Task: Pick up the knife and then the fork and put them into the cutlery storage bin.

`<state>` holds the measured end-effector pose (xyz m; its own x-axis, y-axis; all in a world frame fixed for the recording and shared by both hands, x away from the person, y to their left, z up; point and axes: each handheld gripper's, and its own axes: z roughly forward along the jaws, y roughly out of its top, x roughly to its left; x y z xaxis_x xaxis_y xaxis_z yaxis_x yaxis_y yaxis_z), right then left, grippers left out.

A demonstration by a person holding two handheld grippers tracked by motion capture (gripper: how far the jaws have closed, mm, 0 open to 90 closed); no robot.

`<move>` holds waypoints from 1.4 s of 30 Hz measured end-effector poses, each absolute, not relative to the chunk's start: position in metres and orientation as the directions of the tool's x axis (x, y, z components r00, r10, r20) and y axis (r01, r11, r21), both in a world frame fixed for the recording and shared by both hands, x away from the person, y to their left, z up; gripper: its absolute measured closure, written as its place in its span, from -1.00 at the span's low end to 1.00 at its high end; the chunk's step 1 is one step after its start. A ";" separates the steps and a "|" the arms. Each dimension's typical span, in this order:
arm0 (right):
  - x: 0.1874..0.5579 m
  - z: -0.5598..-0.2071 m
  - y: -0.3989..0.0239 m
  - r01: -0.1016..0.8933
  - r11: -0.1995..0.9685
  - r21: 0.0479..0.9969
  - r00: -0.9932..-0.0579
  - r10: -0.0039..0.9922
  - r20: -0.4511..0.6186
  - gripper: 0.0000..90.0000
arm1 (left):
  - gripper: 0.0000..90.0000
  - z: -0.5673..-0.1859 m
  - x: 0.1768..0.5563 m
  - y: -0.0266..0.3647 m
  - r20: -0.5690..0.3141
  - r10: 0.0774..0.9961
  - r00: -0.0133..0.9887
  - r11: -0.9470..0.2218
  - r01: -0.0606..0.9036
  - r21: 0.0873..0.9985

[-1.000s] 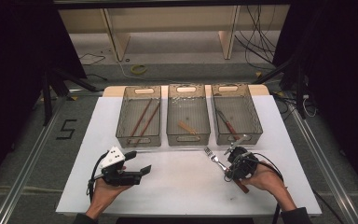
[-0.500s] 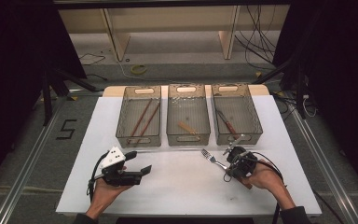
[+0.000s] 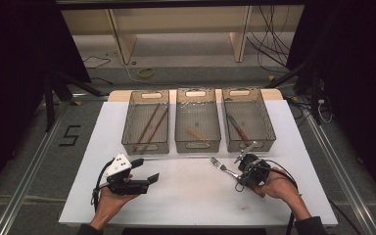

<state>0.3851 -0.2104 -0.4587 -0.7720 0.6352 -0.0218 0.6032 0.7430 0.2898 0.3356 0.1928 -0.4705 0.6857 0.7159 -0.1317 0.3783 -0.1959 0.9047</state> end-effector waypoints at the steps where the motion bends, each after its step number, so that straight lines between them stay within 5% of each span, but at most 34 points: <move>1: 0.385 -0.459 -0.210 0.603 0.744 0.290 -0.772 0.635 -0.023 0.73 | -0.61 -0.471 0.336 0.193 -0.131 0.716 0.686 -0.196 0.378 0.905; 42: 0.383 -0.442 -0.213 0.575 0.725 0.380 -0.778 0.628 -0.021 0.73 | -0.62 -0.471 0.336 0.193 -0.130 0.718 0.684 -0.194 0.376 0.906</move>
<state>0.3835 -0.2128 -0.4415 -0.7781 0.6278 -0.0207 0.5747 0.7248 0.3801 0.3356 0.1930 -0.4706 0.6840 0.7178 -0.1301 0.3761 -0.1942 0.9060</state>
